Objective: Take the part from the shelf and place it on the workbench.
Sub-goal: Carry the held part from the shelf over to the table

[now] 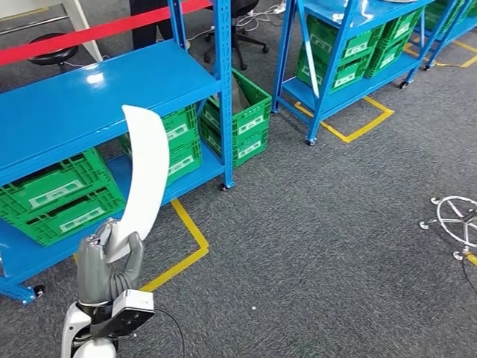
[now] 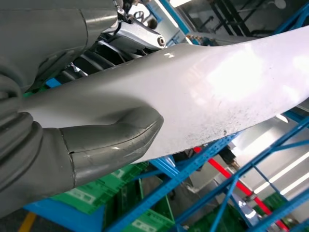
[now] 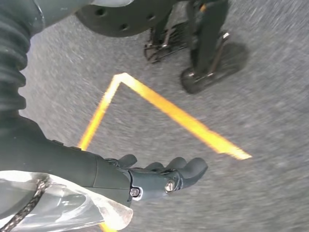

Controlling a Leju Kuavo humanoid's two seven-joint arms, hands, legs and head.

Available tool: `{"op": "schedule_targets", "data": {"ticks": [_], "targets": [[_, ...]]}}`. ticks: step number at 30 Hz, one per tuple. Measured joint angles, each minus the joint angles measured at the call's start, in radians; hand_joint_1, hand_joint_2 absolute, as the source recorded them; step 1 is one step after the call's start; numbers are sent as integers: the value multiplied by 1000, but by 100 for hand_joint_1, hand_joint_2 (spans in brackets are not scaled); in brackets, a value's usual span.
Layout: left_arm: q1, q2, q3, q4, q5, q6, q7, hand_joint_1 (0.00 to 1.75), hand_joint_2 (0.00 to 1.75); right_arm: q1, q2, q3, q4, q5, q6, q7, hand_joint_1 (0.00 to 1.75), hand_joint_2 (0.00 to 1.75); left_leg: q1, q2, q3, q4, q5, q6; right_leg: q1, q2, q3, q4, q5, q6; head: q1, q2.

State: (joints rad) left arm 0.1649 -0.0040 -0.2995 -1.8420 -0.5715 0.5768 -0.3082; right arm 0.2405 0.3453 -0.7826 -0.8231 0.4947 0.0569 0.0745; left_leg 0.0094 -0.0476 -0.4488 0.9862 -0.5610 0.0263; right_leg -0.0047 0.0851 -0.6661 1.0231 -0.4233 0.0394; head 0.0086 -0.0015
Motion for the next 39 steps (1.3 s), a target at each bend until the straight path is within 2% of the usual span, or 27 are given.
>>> {"op": "schedule_targets", "data": {"ticks": [2, 4, 5, 6, 7, 9, 10, 11, 12, 13, 14, 16, 18, 19, 20, 21, 22, 23, 25, 27, 29, 31, 33, 35, 36, 37, 39], "targets": [[-2, -6, 4, 7, 12, -6, -4, 175, 175, 24, 2, 55, -22, -37, -25, 15, 0, 175, 1, 34, -16, -1, 17, 12, -1, -52, -37, 85, -67, 7, 5, 0], [-2, -10, 9, 14, 19, -7, -7, 175, 175, 36, 3, 97, -42, -52, -32, 19, 0, 175, -2, 68, -35, 0, 30, 14, -5, -75, -76, 215, -144, 15, 8, 0], [-2, -11, 11, 18, 20, -7, -7, 175, 175, 40, 3, 112, -50, -57, -34, 21, 0, 175, -2, 86, -44, 1, 37, 13, -7, -78, -78, 254, -162, 18, 8, 0], [-2, -13, 13, 22, 21, -7, -7, 175, 175, 44, 3, 125, -57, -59, -35, 22, 0, 175, -2, 102, -52, 1, 42, 11, -8, -82, -60, 257, -165, 20, 8, 0], [-3, -14, 14, 25, 22, -7, -7, 175, 175, 50, 3, 135, -63, -61, -36, 23, 0, 175, -2, 116, -58, 2, 47, 8, -10, -87, -20, 218, -152, 21, 8, 0], [-4, -18, 18, 29, 22, -7, -7, 175, 175, 58, 3, 151, -74, -62, -37, 23, 0, 175, -4, 137, -66, 4, 54, 1, -9, -121, 96, 65, -116, 19, 8, 0], [-6, -19, 19, 30, 22, -7, -7, 175, 175, 61, 3, 157, -79, -62, -38, 23, 0, 175, -6, 147, -69, 6, 57, -4, -7, -136, 140, 1, -105, 12, 8, 0], [-7, -20, 21, 30, 23, -7, -7, 175, 175, 62, 3, 161, -83, -62, -38, 23, 0, 175, -8, 155, -71, 7, 60, -10, -3, -146, 164, -36, -100, 5, 7, 0], [-9, -21, 21, 31, 23, -7, -7, 175, 175, 63, 4, 165, -86, -62, -38, 23, 0, 175, -9, 164, -72, 8, 64, -16, 0, -147, 165, -47, -101, -3, 6, 0], [-11, -21, 22, 32, 23, -7, -7, 175, 175, 65, 4, 167, -87, -62, -38, 23, 0, 175, -9, 172, -73, 9, 67, -21, 2, -137, 159, -45, -95, -12, 5, 0], [-12, -23, 22, 33, 23, -7, -7, 175, 175, 69, 5, 168, -88, -62, -38, 24, 0, 175, -7, 172, -73, 10, 66, -28, 1, -129, 155, -46, -91, -20, 6, 0], [-14, -24, 23, 35, 23, -7, -8, 175, 175, 74, 7, 170, -90, -62, -39, 24, 0, 175, -2, 134, -87, 45, 32, -38, -1, -114, 149, -49, -80, -38, 3, 0], [-12, -24, 24, 37, 23, -7, -8, 175, 175, 73, 8, 173, -93, -62, -39, 24, 0, 175, 0, 78, -129, 158, -42, -43, 1, -95, 139, -50, -68, -52, 0, 0], [-11, -24, 24, 39, 23, -7, -8, 175, 175, 72, 8, 174, -94, -62, -39, 24, 0, 175, 0, 64, -154, 228, -76, -43, 3, -83, 131, -48, -63, -56, -1, 0], [-10, -24, 25, 41, 23, -7, -8, 175, 175, 73, 8, 176, -94, -63, -39, 24, 0, 175, 0, 58, -172, 278, -93, -41, 7, -70, 124, -45, -58, -58, -1, 0], [-10, -23, 25, 42, 24, -7, -8, 175, 175, 73, 8, 177, -94, -63, -39, 24, 0, 175, -1, 56, -175, 296, -91, -38, 10, -56, 118, -42, -55, -59, 0, 0], [-10, -23, 25, 43, 23, -7, -8, 175, 175, 74, 9, 177, -94, -63, -39, 24, 0, 175, -2, 53, -160, 273, -70, -34, 12, -43, 112, -38, -52, -59, 0, 0], [-10, -23, 25, 44, 23, -7, -8, 175, 175, 75, 9, 177, -94, -63, -39, 24, 0, 175, -3, 46, -130, 214, -35, -28, 14, -29, 107, -34, -50, -59, 0, 0], [-11, -24, 25, 44, 25, -7, -9, 175, 175, 75, 9, 179, -95, -66, -39, 24, 0, 175, -5, 5, -65, 82, 17, -13, 16, -4, 97, -25, -45, -56, 0, 0], [-13, -24, 26, 45, 31, -10, -12, 175, 175, 78, 10, 185, -103, -78, -39, 23, 0, 175, -8, -21, -43, 23, 28, -6, 13, 16, 82, -19, -37, -46, 0, 0], [-17, -26, 25, 48, 39, -15, -20, 175, 175, 85, 12, 190, -114, -92, -39, 9, 0, 175, -8, -6, -46, 12, 36, -1, 9, 30, 66, -18, -27, -33, -1, 0], [-24, -29, 25, 50, 48, -22, -29, 175, 175, 87, 12, 190, -121, -93, -37, -14, 0, 175, -3, 18, -48, 0, 50, 7, 9, -3, 45, 5, -44, -23, 3, 0], [-28, -31, 25, 54, 57, -28, -37, 175, 175, 77, 12, 186, -124, -82, -33, -32, 0, 175, -1, 46, -52, -5, 58, 10, 7, -56, -2, 101, -105, -10, 8, 0], [-29, -33, 24, 58, 61, -30, -41, 175, 175, 65, 12, 178, -123, -67, -31, -45, 0, 175, 0, 78, -59, -4, 61, 9, -3, -75, -51, 220, -160, 4, 11, 0], [-30, -34, 24, 61, 62, -31, -41, 175, 175, 61, 12, 173, -122, -60, -32, -50, 0, 175, 0, 94, -62, -4, 61, 8, -8, -78, -55, 244, -165, 10, 10, 0], [-30, -34, 24, 62, 64, -31, -41, 175, 175, 58, 12, 168, -119, -52, -34, -54, 0, 175, 1, 108, -63, -3, 62, 6, -14, -83, -40, 230, -152, 15, 10, 0], [-31, -35, 24, 64, 70, -33, -43, 175, 175, 51, 12, 158, -111, -28, -47, -62, 0, 175, 3, 133, -63, 0, 61, -2, -22, -113, 41, 104, -103, 24, 10, 0]]}}
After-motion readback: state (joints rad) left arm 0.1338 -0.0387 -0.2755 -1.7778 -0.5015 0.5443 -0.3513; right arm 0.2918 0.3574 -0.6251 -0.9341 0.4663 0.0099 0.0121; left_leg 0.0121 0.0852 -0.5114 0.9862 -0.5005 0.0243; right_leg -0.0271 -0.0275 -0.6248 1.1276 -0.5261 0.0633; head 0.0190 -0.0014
